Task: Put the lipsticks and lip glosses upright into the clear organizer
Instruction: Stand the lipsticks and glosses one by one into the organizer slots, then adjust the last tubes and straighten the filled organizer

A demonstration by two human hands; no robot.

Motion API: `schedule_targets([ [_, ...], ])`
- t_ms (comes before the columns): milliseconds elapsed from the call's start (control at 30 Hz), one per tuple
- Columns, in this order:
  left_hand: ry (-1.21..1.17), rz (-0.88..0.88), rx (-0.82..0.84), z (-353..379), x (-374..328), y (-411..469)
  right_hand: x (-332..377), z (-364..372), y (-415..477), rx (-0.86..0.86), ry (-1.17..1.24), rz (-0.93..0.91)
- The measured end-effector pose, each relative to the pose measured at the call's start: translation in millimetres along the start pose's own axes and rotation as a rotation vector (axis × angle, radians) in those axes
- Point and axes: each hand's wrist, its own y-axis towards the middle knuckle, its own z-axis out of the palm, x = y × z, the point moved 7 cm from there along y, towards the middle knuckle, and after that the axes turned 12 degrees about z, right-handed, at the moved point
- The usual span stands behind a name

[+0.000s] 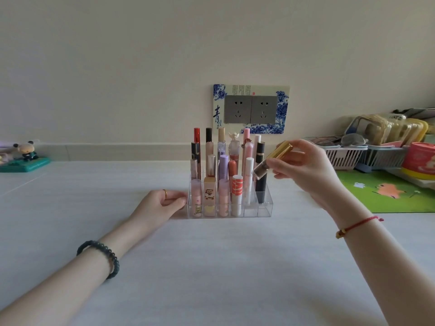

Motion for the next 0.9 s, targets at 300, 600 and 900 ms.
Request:
schedule_targets([
  [300, 0.013, 0.019, 0.004, -0.3, -1.3, 0.7, -6.9, 39.6, -8.6, 0.014, -0.498, -0.223],
  [600, -0.002, 0.007, -0.002, -0.4, -1.1, 0.2, -17.8, 47.9, -8.1, 0.026, -0.558, -0.196],
  [900, 0.012, -0.005, -0.012, 0.2, -2.7, -0.2, -28.1, 52.5, -5.7, 0.067, -0.609, -0.152],
])
